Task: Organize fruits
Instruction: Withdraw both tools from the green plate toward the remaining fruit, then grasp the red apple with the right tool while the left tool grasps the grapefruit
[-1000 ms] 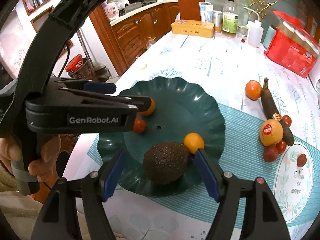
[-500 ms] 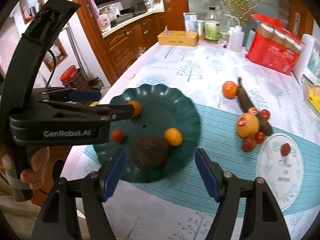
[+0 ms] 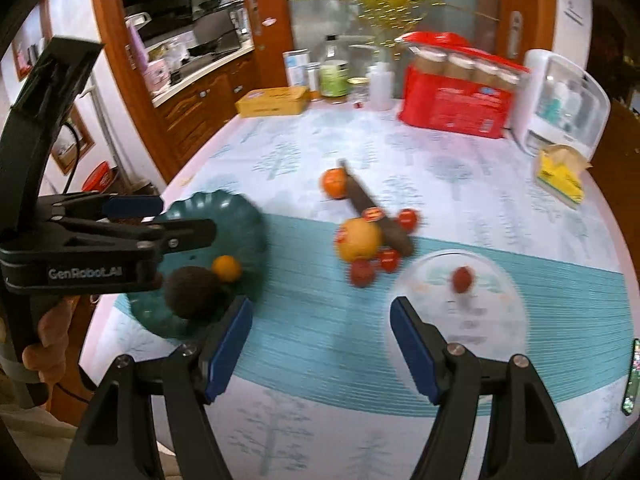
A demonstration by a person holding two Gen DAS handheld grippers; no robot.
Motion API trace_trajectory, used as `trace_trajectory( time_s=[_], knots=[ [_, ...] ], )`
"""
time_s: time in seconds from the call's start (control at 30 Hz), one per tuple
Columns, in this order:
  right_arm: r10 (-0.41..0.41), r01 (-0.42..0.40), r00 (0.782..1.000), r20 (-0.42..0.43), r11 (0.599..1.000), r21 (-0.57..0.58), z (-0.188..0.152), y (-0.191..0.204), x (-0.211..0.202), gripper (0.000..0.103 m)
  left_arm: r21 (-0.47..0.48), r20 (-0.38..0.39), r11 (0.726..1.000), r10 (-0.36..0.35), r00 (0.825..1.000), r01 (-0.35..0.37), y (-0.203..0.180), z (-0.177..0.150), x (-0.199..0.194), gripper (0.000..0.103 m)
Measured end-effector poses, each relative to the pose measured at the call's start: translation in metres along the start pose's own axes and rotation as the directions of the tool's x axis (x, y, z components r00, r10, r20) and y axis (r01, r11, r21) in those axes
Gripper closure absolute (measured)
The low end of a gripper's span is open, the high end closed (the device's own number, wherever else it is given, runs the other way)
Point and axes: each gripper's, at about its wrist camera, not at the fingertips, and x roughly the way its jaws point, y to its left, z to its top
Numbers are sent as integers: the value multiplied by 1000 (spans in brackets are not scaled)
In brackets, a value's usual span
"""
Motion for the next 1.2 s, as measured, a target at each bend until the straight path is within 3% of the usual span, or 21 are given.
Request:
trace_trajectory(
  time_s=[0.27,0.6,0.73,0.9,1.1,1.2],
  knots=[
    [-49,49,998,26,999,2,14,-83,1,31,-16,-13,999,32,999,-32,-50,22,33,22],
    [0,3,996,-85,999,37,6,-163,80,31,-124,-120,984,116,986,-130,-62,29,120,22],
    [41,-35,992,-121,998,54,-1,-170,107,31,-175,-142,972,133,981,-157,-56,30,144,22],
    [26,-23,993,-111,999,29,-5,-165,127,31,-258,-151,957,96,984,-133,-48,33,162,22],
    [24,-22,993,-112,1000,20,-6,-161,148,32,-263,-157,957,87,984,-126,-55,36,177,23],
    [26,-23,991,-128,999,23,-7,-161,157,43,-267,-165,955,87,982,-130,-56,36,187,31]
  ],
)
